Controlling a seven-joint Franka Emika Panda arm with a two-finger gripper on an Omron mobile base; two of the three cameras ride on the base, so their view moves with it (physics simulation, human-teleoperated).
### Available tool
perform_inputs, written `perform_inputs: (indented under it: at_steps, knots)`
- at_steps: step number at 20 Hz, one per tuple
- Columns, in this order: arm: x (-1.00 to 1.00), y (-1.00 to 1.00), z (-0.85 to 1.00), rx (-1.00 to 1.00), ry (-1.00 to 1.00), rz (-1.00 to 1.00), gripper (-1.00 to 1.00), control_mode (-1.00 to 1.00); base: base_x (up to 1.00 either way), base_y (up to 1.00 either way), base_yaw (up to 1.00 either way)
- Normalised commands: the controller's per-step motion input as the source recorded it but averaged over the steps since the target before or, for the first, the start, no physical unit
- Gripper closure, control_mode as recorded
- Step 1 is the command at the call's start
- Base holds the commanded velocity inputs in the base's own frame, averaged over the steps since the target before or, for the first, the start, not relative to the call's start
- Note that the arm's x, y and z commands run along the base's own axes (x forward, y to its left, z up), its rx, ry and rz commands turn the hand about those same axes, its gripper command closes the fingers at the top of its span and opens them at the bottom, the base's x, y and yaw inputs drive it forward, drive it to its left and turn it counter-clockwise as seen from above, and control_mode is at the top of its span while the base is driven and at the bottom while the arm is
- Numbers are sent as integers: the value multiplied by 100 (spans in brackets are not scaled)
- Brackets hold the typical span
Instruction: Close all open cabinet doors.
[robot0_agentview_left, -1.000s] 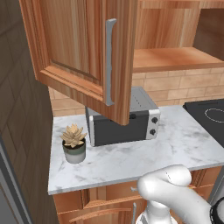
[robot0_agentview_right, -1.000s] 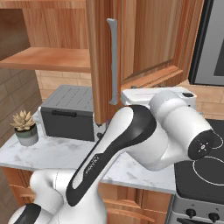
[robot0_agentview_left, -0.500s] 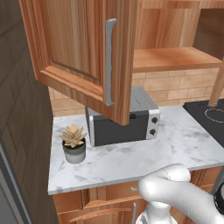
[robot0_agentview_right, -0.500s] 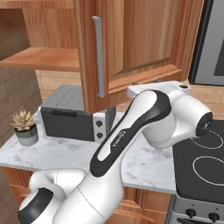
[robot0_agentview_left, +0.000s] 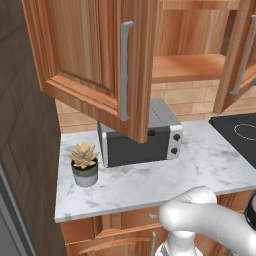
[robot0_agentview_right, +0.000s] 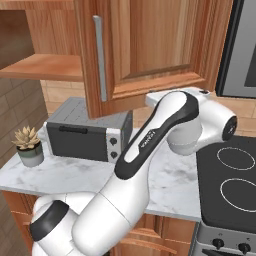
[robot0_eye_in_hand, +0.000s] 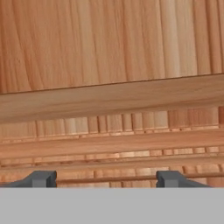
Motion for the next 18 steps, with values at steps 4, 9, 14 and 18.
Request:
perform_inputs:
  at_steps: [4,9,14,18]
  knots:
    - [48,52,0,-1,-1,-4,-100,-100,0,0,0]
    - [47,57,0,-7,0,-17,-100,-100,0,0,0]
    - [61,62,0,-9,0,-25,-100,-100,0,0,0]
    - [70,59,0,-8,0,-27,-100,-100,0,0,0]
